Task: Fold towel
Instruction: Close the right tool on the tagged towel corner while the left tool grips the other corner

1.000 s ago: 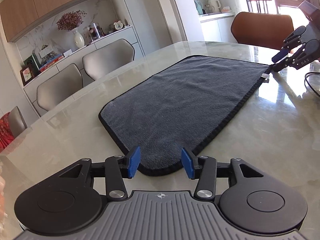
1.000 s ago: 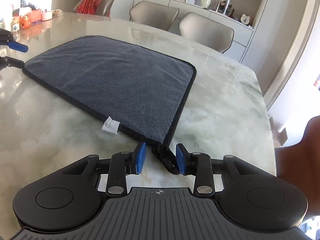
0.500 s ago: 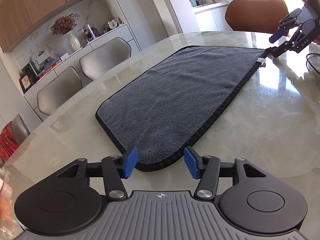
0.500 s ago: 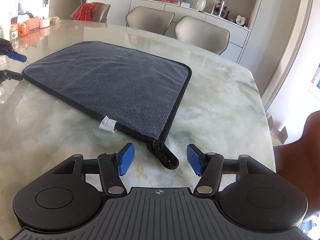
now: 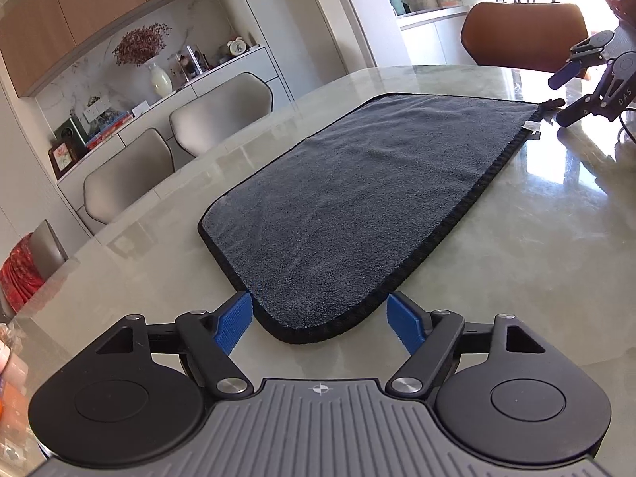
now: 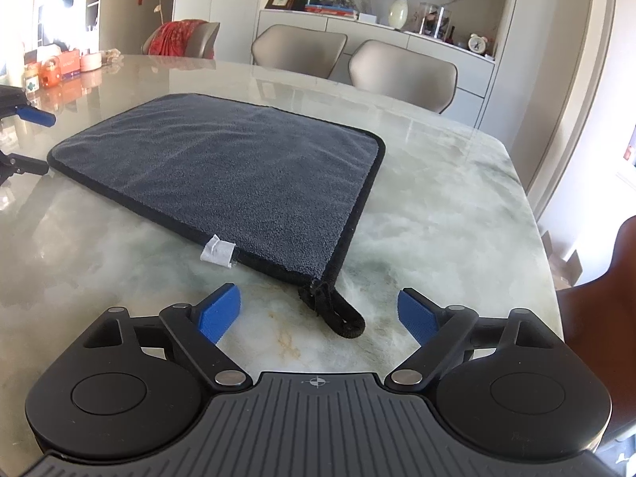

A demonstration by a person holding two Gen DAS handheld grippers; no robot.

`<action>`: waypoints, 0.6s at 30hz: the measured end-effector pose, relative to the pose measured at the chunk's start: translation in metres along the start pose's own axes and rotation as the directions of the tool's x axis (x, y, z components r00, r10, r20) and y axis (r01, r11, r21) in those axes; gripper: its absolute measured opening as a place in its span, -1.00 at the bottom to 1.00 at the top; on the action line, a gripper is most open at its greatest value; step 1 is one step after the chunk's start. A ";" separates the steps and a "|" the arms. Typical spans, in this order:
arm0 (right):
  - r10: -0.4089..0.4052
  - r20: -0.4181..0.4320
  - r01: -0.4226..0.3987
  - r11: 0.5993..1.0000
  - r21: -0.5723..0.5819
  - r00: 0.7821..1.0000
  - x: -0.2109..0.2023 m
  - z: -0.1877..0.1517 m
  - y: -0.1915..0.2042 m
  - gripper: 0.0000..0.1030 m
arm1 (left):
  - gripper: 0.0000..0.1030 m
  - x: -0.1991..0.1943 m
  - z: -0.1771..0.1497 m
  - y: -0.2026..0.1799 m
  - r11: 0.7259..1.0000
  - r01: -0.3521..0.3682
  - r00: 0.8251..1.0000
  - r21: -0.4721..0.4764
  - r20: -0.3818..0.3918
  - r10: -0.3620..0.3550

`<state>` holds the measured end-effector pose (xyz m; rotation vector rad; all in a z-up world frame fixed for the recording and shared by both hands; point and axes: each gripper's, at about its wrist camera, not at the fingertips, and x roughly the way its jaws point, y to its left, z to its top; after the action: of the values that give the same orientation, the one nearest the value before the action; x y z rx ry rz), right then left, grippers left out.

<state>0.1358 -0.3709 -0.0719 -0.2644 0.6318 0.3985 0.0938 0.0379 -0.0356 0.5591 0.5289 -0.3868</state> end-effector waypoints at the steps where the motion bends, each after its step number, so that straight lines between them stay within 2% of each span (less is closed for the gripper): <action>1: 0.012 0.003 -0.012 1.000 0.008 1.000 0.001 0.000 -0.001 0.30 | 0.55 -0.001 -0.001 -0.001 1.000 -0.007 1.000 0.006 0.004 0.007; 5: 0.039 0.002 -0.039 0.998 0.041 0.999 0.002 0.002 -0.003 0.13 | 0.55 -0.001 0.000 -0.003 1.000 -0.021 1.000 -0.023 0.001 0.021; 8: 0.058 0.009 -0.059 0.997 0.047 0.998 0.002 0.003 -0.002 -0.16 | 0.55 0.000 0.000 0.001 0.997 -0.012 1.000 -0.078 -0.012 0.011; 9: 0.062 0.010 -0.062 0.997 0.048 0.998 0.002 0.003 -0.002 -0.35 | 0.54 0.000 -0.001 0.003 0.995 -0.001 1.000 -0.100 -0.015 -0.001; 10: 0.064 0.011 -0.065 0.997 0.048 0.998 0.002 0.003 -0.002 -0.46 | 0.54 0.000 -0.001 0.004 0.995 0.004 1.000 -0.100 -0.012 -0.005; 14: 0.057 0.010 -0.057 0.997 0.051 0.998 0.002 0.004 -0.001 -0.64 | 0.51 -0.002 -0.002 0.003 0.997 0.011 1.000 -0.073 0.000 -0.011; 16: 0.053 0.009 -0.053 0.997 0.052 0.999 0.002 0.004 -0.001 -0.67 | 0.18 -0.003 -0.002 0.001 0.999 0.028 1.000 -0.043 0.009 -0.027; 18: 0.050 0.010 -0.051 0.997 0.053 0.999 0.002 0.004 0.000 -0.68 | 0.10 -0.004 -0.003 -0.002 0.999 0.047 0.999 -0.009 0.022 -0.047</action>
<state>0.1393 -0.3689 -0.0699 -0.1961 0.6402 0.4308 0.0889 0.0387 -0.0359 0.5334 0.5236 -0.4347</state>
